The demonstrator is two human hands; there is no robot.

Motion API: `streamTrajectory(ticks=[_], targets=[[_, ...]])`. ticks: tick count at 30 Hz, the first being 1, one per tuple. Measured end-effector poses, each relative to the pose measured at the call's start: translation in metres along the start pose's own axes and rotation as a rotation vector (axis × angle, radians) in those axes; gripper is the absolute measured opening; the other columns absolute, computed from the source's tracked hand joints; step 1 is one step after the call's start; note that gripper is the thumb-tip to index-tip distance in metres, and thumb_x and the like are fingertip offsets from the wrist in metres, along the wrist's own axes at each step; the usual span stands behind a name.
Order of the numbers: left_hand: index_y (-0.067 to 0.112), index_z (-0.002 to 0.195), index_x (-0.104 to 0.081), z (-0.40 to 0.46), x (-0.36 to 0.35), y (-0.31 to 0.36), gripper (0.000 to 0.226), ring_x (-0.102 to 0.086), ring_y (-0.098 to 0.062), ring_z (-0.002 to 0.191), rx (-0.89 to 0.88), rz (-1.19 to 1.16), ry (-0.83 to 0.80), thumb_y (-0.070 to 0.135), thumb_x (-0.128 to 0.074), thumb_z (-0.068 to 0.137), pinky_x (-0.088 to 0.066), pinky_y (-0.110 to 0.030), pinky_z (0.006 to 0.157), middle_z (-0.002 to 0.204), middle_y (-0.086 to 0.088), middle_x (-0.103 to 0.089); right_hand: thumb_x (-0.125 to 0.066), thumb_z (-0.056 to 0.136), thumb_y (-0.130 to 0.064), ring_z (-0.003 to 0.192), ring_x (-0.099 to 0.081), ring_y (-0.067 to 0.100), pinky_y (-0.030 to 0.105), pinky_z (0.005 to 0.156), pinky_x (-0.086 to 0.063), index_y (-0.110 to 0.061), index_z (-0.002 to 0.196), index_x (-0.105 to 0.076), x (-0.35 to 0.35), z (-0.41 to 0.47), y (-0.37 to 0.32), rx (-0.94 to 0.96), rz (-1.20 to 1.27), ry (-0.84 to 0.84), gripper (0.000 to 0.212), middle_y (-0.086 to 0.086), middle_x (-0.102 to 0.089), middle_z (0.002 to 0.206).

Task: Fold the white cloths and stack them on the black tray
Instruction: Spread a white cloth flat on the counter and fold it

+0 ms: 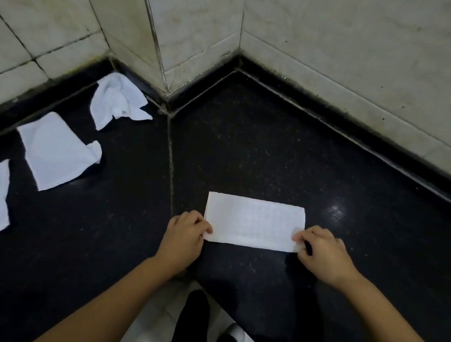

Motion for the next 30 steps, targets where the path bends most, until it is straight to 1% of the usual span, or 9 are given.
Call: streamTrajectory(ticks=[4, 8, 10, 13, 15, 18, 21, 25, 30], targets=[[0.020, 0.102, -0.055, 0.001, 0.003, 0.004, 0.013, -0.051, -0.014, 0.096, 0.233, -0.087, 0.113, 0.027, -0.048, 0.093, -0.038, -0.035, 0.097, 0.101, 0.004, -0.054, -0.047, 0.093, -0.019, 0.110, -0.054, 0.020, 0.035, 0.097, -0.039, -0.022, 0.118, -0.061, 0.038, 0.045, -0.054, 0.103, 0.102, 0.063, 0.029, -0.001, -0.057, 0.114], [0.019, 0.119, -0.046, 0.011, -0.006, 0.018, 0.043, -0.048, -0.015, 0.110, 0.377, 0.116, 0.028, 0.052, -0.039, 0.094, -0.036, -0.033, 0.096, 0.117, 0.002, -0.051, -0.047, 0.096, -0.026, 0.117, -0.051, 0.022, 0.038, 0.103, -0.039, -0.021, 0.129, -0.053, 0.027, 0.104, -0.131, 0.237, 0.099, -0.012, 0.034, 0.004, -0.053, 0.126], [0.017, 0.124, -0.045, 0.013, -0.011, 0.019, 0.048, -0.047, -0.019, 0.113, 0.386, 0.167, 0.048, 0.052, -0.041, 0.092, -0.035, -0.035, 0.094, 0.120, -0.001, -0.051, -0.049, 0.096, -0.030, 0.123, -0.046, 0.024, 0.041, 0.105, -0.036, -0.021, 0.135, -0.045, 0.010, 0.120, -0.158, 0.241, 0.051, -0.145, 0.041, 0.005, -0.048, 0.133], [0.016, 0.133, -0.040, 0.011, -0.013, 0.013, 0.053, -0.044, -0.020, 0.118, 0.415, 0.136, 0.064, 0.050, -0.046, 0.091, -0.034, -0.035, 0.097, 0.127, -0.003, -0.047, -0.051, 0.095, -0.026, 0.118, -0.050, 0.024, 0.041, 0.103, -0.038, -0.019, 0.127, -0.051, -0.002, 0.127, -0.170, 0.234, -0.006, -0.191, 0.033, 0.007, -0.053, 0.128], [0.019, 0.134, -0.039, 0.011, -0.011, 0.010, 0.050, -0.040, -0.018, 0.121, 0.425, 0.077, 0.040, 0.046, -0.046, 0.092, -0.032, -0.034, 0.100, 0.130, 0.000, -0.043, -0.052, 0.095, -0.025, 0.107, -0.055, 0.020, 0.036, 0.095, -0.045, -0.018, 0.118, -0.057, 0.008, 0.124, -0.166, 0.223, 0.141, -0.205, 0.025, 0.005, -0.057, 0.117], [0.017, 0.105, -0.058, 0.018, -0.001, 0.012, 0.020, -0.049, -0.018, 0.107, 0.360, -0.220, 0.071, 0.032, -0.051, 0.093, -0.040, -0.033, 0.091, 0.111, 0.002, -0.051, -0.056, 0.093, -0.025, 0.096, -0.056, 0.011, 0.021, 0.076, -0.043, -0.021, 0.106, -0.061, 0.038, 0.114, -0.151, 0.220, 0.449, -0.187, 0.015, -0.004, -0.059, 0.100], [0.013, 0.082, -0.058, 0.035, 0.028, 0.021, 0.015, -0.052, -0.012, 0.073, 0.291, -0.564, 0.183, 0.022, -0.054, 0.093, -0.041, -0.028, 0.067, 0.077, 0.003, -0.054, -0.060, 0.090, -0.023, 0.086, -0.056, 0.012, 0.022, 0.072, -0.042, -0.019, 0.095, -0.064, 0.077, 0.106, -0.130, 0.208, 0.644, -0.059, 0.007, -0.001, -0.059, 0.089], [0.016, 0.088, -0.063, 0.063, 0.094, 0.053, 0.010, -0.051, -0.003, 0.069, 0.082, -0.629, 0.388, 0.021, -0.055, 0.093, -0.040, -0.016, 0.063, 0.078, 0.004, -0.060, -0.061, 0.089, -0.014, 0.077, -0.057, 0.011, 0.027, 0.075, -0.044, -0.021, 0.084, -0.064, 0.131, 0.091, -0.112, 0.229, 0.963, 0.159, 0.010, 0.003, -0.061, 0.080], [0.014, 0.092, -0.066, 0.053, 0.139, 0.086, 0.008, -0.055, 0.000, 0.076, -0.112, -0.627, 0.501, 0.015, -0.058, 0.091, -0.042, -0.013, 0.068, 0.082, 0.013, -0.061, -0.057, 0.091, -0.003, 0.073, -0.058, 0.001, 0.016, 0.073, -0.048, -0.018, 0.086, -0.062, 0.157, 0.056, -0.106, 0.353, 1.169, 0.275, 0.016, -0.001, -0.062, 0.080]])
Point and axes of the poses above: each hand's wrist, its own z-axis towards the middle knuckle, its own x-axis out of the back of the hand, y = z × x, the point moved 2 cm from there along z, towards the middle knuckle
